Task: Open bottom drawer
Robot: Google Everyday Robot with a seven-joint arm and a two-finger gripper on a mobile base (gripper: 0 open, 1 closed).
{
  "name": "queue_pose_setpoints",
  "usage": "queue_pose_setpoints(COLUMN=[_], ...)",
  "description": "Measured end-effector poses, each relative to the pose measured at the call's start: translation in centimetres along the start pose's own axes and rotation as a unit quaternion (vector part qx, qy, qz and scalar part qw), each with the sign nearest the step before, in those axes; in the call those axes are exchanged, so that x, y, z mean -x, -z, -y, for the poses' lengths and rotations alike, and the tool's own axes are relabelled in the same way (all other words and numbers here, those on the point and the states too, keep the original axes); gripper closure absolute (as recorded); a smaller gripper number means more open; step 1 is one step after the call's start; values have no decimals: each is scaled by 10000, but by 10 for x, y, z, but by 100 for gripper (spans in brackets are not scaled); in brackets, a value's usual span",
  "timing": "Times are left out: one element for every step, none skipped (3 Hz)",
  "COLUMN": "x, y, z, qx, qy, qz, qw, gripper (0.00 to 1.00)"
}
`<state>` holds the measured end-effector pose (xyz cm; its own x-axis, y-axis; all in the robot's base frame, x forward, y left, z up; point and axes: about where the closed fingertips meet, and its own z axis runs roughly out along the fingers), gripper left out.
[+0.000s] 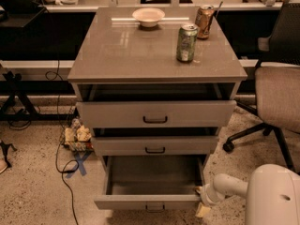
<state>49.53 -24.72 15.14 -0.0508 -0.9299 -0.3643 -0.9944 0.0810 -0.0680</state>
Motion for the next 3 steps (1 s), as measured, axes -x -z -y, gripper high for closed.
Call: queue_pose_setpoints(x=[0,12,29], y=[-1,-5,-11], z=[-1,-13,-31], qx=[9,164,374], qy=[1,297,660], qz=[1,-77,-140], qw=[10000,9994,9970], gripper=[0,0,0])
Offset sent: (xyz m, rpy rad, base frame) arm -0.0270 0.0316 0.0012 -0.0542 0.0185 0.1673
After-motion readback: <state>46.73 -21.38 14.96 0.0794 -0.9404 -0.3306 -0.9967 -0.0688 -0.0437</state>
